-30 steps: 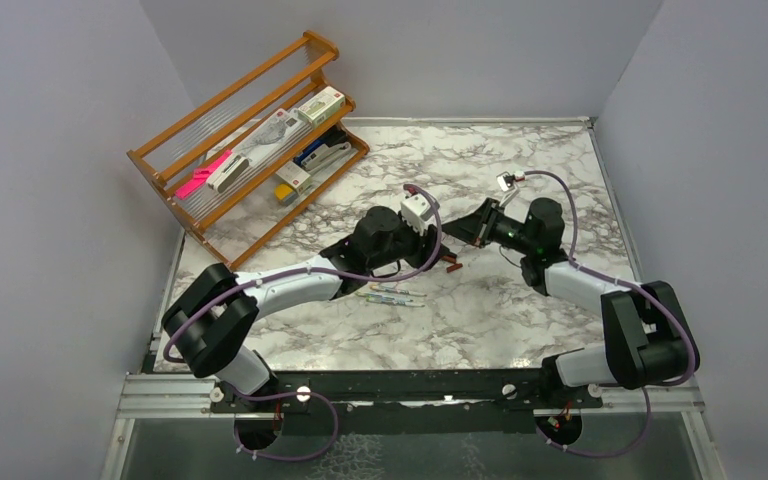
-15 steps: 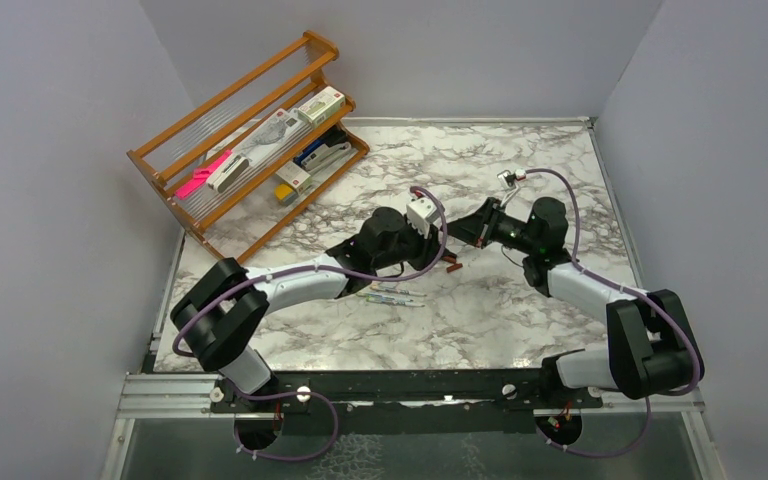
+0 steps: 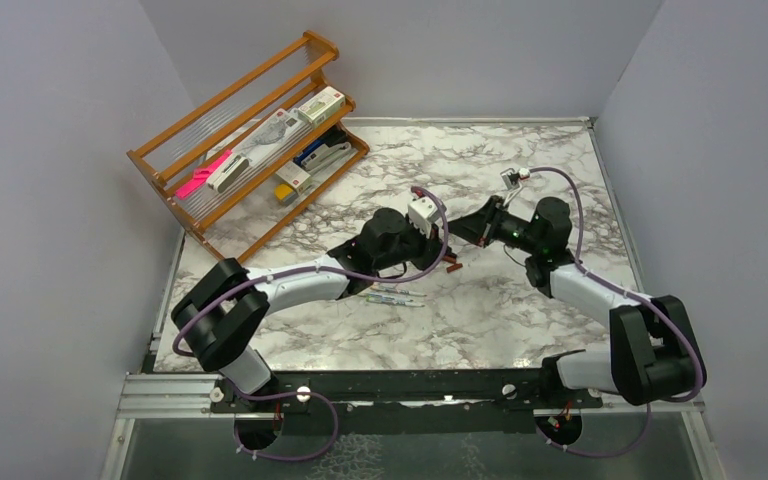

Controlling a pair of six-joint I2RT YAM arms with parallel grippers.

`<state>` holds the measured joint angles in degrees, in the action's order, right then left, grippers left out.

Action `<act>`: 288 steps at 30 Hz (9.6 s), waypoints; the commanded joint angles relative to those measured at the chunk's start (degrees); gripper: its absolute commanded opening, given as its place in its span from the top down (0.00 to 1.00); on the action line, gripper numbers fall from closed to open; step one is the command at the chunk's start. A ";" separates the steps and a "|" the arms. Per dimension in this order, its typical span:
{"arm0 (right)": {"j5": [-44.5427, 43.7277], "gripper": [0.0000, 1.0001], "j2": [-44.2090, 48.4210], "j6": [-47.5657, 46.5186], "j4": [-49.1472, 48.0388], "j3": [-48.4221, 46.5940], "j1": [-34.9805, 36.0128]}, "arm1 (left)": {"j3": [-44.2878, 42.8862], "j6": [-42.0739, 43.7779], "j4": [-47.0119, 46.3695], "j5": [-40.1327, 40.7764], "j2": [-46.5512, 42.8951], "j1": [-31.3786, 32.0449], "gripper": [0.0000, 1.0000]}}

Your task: Insert the pens into the pen caps

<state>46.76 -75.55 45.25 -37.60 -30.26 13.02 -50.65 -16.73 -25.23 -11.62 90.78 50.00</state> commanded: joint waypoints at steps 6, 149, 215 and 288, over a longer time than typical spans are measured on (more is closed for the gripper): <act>-2.24 0.49 4.83 -4.06 2.09 0.12 -0.01 | 0.51 -0.45 -2.80 7.96 -1.84 0.16 1.00; -22.42 0.53 -8.61 -22.47 21.70 3.61 8.29 | 10.29 2.24 -3.07 13.73 -6.58 -0.60 1.00; -53.08 0.98 14.18 -12.04 0.50 -2.39 21.70 | 13.13 -19.74 -16.69 5.26 -8.05 -1.39 1.00; -46.36 0.98 12.27 -14.62 1.84 -3.91 21.72 | 13.75 -17.02 -19.74 0.52 -9.26 -1.39 1.00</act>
<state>-2.07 -64.10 31.18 -34.70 -33.41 34.68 -36.01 -33.95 -42.83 -10.09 81.14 48.75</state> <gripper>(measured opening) 0.067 0.090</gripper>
